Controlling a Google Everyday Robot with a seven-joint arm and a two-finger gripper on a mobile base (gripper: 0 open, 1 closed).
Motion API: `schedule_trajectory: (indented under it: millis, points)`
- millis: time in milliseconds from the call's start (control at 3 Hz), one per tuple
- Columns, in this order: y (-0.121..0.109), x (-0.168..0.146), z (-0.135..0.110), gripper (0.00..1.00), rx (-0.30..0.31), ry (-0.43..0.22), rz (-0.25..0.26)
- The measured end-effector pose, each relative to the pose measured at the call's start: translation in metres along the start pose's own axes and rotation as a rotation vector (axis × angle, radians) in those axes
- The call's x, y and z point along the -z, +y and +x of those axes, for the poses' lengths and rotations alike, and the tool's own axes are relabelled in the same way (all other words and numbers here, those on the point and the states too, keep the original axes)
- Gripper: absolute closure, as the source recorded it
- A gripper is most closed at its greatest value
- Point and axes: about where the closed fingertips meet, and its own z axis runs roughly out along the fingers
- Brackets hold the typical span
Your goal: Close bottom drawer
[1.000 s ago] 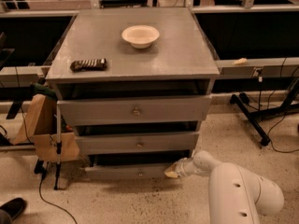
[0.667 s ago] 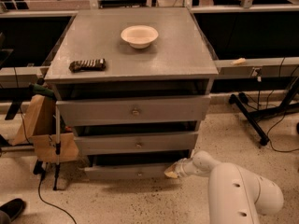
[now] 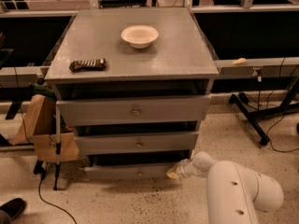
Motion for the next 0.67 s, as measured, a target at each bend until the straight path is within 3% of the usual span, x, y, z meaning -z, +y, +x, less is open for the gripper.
schedule_trajectory:
  millis: [667]
  points:
    - [-0.0051, 0.0038, 0.0102, 0.37, -0.024, 0.028, 0.022]
